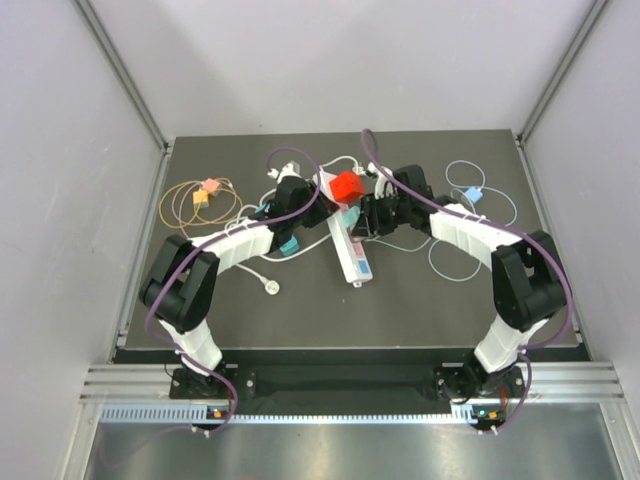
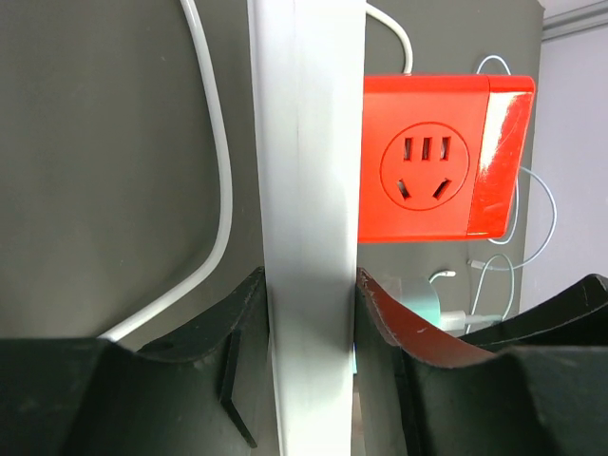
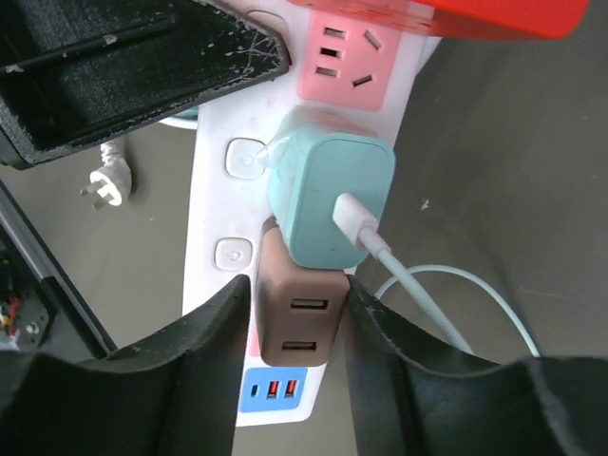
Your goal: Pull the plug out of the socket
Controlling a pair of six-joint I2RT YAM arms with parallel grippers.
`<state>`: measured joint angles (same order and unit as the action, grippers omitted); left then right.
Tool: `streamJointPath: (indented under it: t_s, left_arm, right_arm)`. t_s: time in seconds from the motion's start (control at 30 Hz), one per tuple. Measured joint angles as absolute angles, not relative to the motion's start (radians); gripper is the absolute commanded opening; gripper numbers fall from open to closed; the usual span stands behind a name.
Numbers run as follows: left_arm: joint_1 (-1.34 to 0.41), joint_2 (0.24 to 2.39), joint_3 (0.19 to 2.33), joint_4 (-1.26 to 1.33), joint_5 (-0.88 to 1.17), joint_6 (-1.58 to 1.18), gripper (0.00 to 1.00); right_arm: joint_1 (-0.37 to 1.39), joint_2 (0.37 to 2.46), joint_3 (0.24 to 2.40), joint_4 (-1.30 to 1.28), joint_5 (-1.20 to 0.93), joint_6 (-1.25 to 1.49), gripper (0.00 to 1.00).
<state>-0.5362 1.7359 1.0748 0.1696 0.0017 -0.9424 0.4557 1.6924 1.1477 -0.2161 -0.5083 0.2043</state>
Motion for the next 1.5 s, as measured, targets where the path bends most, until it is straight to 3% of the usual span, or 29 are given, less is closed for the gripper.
streamJointPath:
  t_s: [0.17,0.3,0.67,0.83,0.97,1.1,1.5]
  left_arm:
    - [-0.535,1.736,1.07,0.178,0.002,-0.946,0.0]
    - [-0.535,1.736,1.059,0.204,0.011,-0.952,0.0]
    - [-0.515,1.787,1.018,0.308,0.119,-1.018,0.24]
    - [-0.513,1.81,1.017,0.324,0.145,-1.036,0.27]
    - [-0.511,1.826,1.017,0.339,0.163,-1.048,0.39]
    - [-0.51,1.842,1.017,0.345,0.179,-1.055,0.45]
    - [-0.509,1.866,1.017,0.352,0.213,-1.072,0.5]
  right_arm:
    - [0.442,1.692,1.146,-0.216,-0.506,0.232,0.11]
    - [0.429,1.692,1.146,-0.216,-0.519,0.237,0.01]
    - [0.41,1.692,1.13,-0.23,-0.538,0.218,0.0]
    - [0.409,1.693,1.124,-0.237,-0.524,0.215,0.0]
    - [0.409,1.695,1.124,-0.243,-0.513,0.212,0.0]
    - [0.409,1.7,1.124,-0.252,-0.505,0.21,0.0]
    - [0.407,1.713,1.124,-0.259,-0.501,0.211,0.0]
